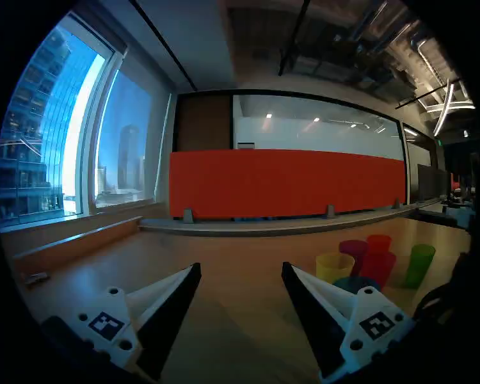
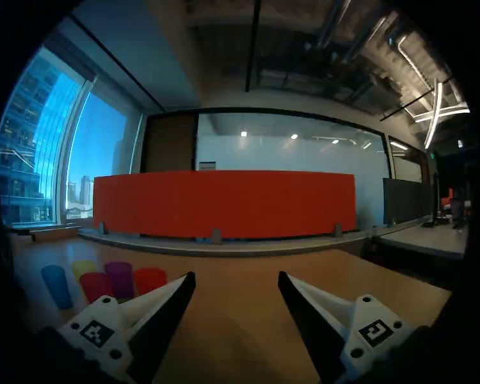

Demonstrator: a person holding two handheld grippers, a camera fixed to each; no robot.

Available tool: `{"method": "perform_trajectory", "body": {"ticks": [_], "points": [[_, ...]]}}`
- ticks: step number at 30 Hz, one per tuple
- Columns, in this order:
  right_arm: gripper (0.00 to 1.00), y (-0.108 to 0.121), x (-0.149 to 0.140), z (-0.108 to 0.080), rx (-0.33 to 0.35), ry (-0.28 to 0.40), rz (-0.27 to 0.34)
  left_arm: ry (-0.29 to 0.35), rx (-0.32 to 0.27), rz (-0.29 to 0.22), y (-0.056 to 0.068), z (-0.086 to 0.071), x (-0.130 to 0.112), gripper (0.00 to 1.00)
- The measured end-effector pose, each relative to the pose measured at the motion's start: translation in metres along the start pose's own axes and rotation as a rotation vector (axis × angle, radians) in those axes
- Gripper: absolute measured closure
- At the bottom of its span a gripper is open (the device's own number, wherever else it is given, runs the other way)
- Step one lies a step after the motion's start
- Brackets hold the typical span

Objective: Pour water

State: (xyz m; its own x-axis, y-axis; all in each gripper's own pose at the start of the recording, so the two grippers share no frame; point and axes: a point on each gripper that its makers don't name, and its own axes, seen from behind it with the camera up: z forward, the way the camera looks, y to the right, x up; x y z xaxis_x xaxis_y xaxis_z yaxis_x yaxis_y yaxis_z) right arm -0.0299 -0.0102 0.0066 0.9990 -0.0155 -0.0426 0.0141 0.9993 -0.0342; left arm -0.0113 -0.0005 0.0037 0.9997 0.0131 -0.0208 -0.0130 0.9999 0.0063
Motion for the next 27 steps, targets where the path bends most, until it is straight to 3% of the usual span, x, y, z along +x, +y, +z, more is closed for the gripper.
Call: {"method": "perform_trajectory", "body": {"ticks": [27], "points": [[0.00, 0.004, -0.017, 0.002, -0.008, -0.045, 0.000, 0.000, 0.000, 0.000, 0.000, 0.000, 0.000, 0.06]]}}
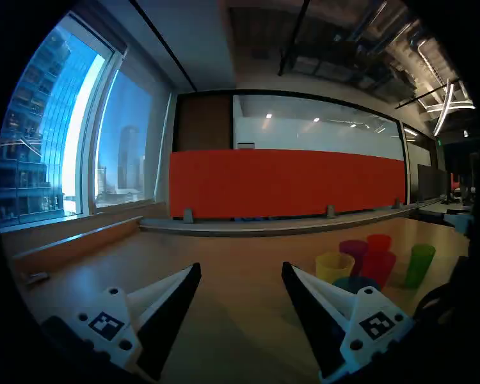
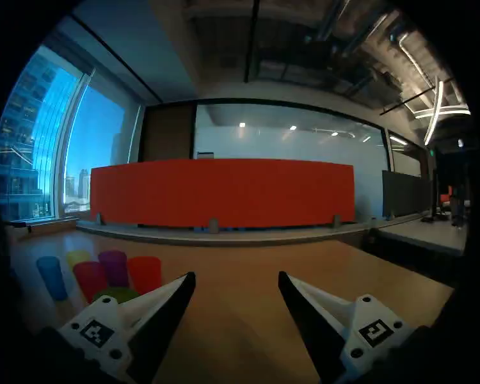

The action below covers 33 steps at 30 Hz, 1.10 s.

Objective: Pour water

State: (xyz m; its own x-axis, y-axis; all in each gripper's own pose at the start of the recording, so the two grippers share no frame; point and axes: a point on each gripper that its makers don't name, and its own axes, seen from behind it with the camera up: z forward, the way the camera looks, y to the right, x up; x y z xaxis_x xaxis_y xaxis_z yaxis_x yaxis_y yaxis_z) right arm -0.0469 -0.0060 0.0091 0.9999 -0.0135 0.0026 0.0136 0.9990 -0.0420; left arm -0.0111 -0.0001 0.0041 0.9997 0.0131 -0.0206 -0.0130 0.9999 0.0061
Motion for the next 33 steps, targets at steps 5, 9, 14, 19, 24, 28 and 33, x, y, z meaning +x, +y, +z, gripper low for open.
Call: {"method": "perform_trajectory", "body": {"ticks": [5, 9, 14, 19, 24, 28, 33], "points": [[0.00, -0.0007, -0.0016, 0.0004, 0.002, -0.002, 0.001, 0.000, 0.000, 0.000, -0.0003, -0.0001, 0.0001, 0.06], [0.00, -0.0015, -0.0016, 0.0008, 0.009, -0.002, 0.003, 0.000, 0.000, 0.000, -0.0006, 0.0000, -0.0001, 0.06], [0.00, -0.0018, -0.0001, 0.0007, 0.009, -0.002, 0.001, 0.000, 0.000, 0.000, -0.0004, 0.0002, -0.0002, 0.07], [0.00, -0.0019, -0.0004, 0.0004, 0.009, -0.003, 0.000, 0.000, 0.000, 0.000, -0.0003, 0.0001, -0.0001, 0.06], [0.00, -0.0019, -0.0016, 0.0008, 0.009, -0.003, 0.001, 0.000, 0.000, 0.000, -0.0007, 0.0001, -0.0002, 0.06], [0.00, -0.0015, -0.0017, 0.0011, 0.009, -0.003, 0.002, 0.000, 0.000, 0.000, -0.0006, 0.0002, -0.0002, 0.06], [0.00, -0.0015, -0.0007, 0.0006, 0.009, -0.003, 0.002, 0.000, 0.000, 0.000, -0.0001, 0.0006, -0.0002, 0.06]]}}
